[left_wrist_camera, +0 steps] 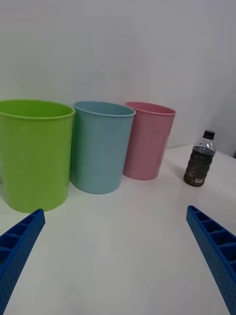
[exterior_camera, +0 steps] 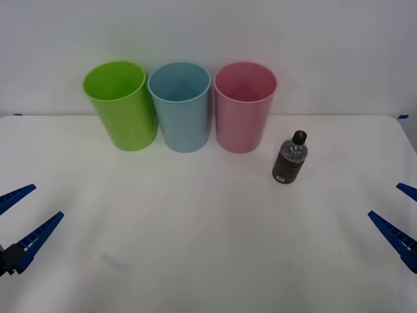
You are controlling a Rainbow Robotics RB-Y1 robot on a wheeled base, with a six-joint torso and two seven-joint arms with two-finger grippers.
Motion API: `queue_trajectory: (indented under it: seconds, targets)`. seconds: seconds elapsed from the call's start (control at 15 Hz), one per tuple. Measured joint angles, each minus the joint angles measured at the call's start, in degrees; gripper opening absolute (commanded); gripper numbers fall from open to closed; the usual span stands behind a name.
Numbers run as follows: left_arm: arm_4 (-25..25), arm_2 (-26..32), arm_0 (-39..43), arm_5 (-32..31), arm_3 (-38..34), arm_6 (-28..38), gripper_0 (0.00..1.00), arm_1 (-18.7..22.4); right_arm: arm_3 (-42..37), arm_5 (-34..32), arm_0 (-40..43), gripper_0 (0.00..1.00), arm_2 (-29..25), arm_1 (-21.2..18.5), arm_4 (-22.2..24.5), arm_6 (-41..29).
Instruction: Grasp the object on the table and drop it into the matching bin: aluminum can to the light blue bin, PET bottle to the pink bin.
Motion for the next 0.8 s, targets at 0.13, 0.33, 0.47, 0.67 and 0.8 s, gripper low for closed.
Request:
queue_trajectory:
  seconds: [0.13, 0.33, 0.47, 0.67, 0.8]
  targets:
    - [0.0, 0.0, 0.0, 0.0, 0.0, 0.0, 1.0, 0.0, 0.0, 0.0, 0.0, 1.0, 0.0, 0.0, 0.0, 0.0]
    - [0.0, 0.0, 0.0, 0.0, 0.0, 0.0, 1.0, 0.0, 0.6, 0.1, 1.3, 1.0, 1.0, 1.1, 1.4, 0.0]
    - [0.0, 0.0, 0.0, 0.0, 0.0, 0.0, 1.0, 0.0, 0.5, 1.0, 1.3, 1.0, 1.6, 1.1, 1.5, 0.1]
    - [0.0, 0.0, 0.0, 0.0, 0.0, 0.0, 1.0, 0.0, 0.7, 3.9, 0.7, 1.0, 4.0, 1.0, 1.5, 1.4]
    - [0.0, 0.0, 0.0, 0.0, 0.0, 0.0, 1.0, 0.0, 0.6, 7.6, 0.6, 1.0, 6.7, 1.0, 1.5, 5.1]
